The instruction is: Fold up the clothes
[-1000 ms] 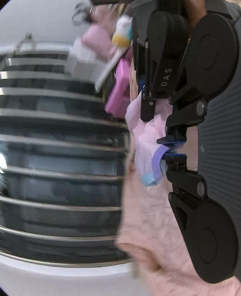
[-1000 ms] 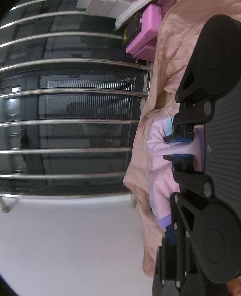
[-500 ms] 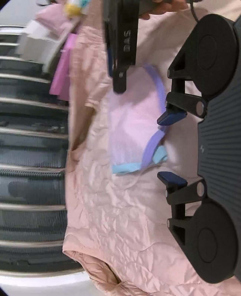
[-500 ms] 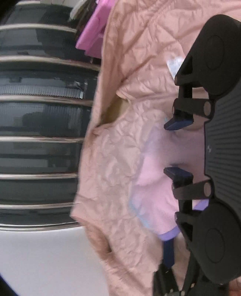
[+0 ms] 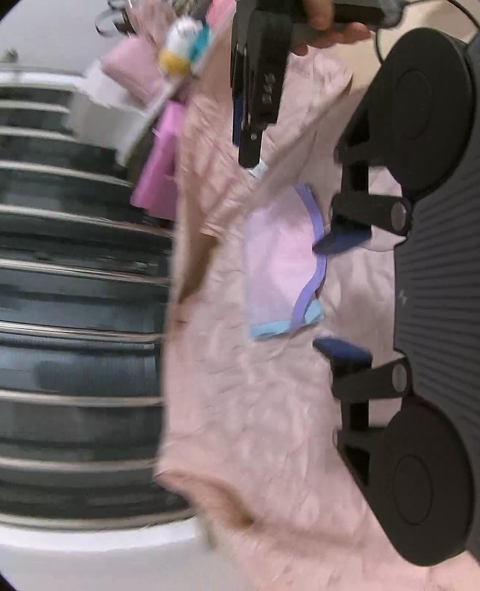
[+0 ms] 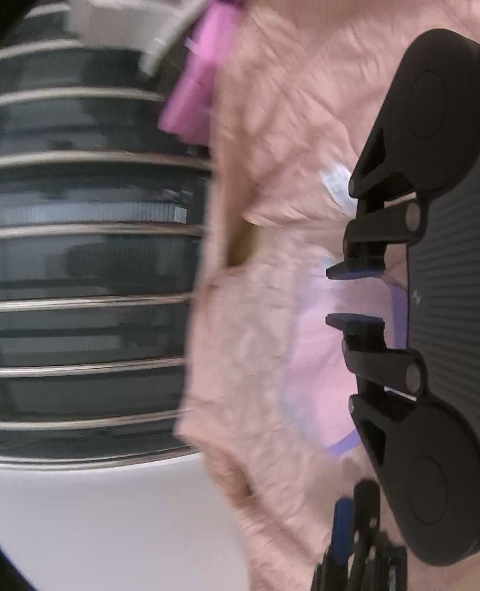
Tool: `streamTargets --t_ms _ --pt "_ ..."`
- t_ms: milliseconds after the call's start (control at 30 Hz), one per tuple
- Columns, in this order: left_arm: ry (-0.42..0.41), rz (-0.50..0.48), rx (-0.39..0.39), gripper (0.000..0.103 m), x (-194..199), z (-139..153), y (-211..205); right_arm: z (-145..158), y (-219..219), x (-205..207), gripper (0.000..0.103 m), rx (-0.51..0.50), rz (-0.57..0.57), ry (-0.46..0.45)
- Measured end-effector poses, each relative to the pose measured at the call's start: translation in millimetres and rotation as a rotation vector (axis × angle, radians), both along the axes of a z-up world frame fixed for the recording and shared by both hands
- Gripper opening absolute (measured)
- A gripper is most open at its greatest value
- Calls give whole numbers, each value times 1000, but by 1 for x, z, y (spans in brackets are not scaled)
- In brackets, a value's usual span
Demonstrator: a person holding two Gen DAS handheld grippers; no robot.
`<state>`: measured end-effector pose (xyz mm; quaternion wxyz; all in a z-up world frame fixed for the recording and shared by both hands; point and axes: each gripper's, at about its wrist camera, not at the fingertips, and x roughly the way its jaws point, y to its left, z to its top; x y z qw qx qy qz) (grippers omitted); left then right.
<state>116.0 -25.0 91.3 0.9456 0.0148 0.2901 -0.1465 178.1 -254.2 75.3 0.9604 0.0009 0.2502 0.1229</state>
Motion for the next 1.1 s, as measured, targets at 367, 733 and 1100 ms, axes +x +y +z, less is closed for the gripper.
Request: streamTargets --t_ms 367,733,1100 --pt "62 150 -68 73 -139 -37 44 -5 -25 -177 69 185 24 15" --pt "26 335 18 98 -177 -70 37 -56 25 -243 85 130 -9 44" --pt "67 325 52 103 -165 -88 29 -71 67 -234 98 64 -69 100"
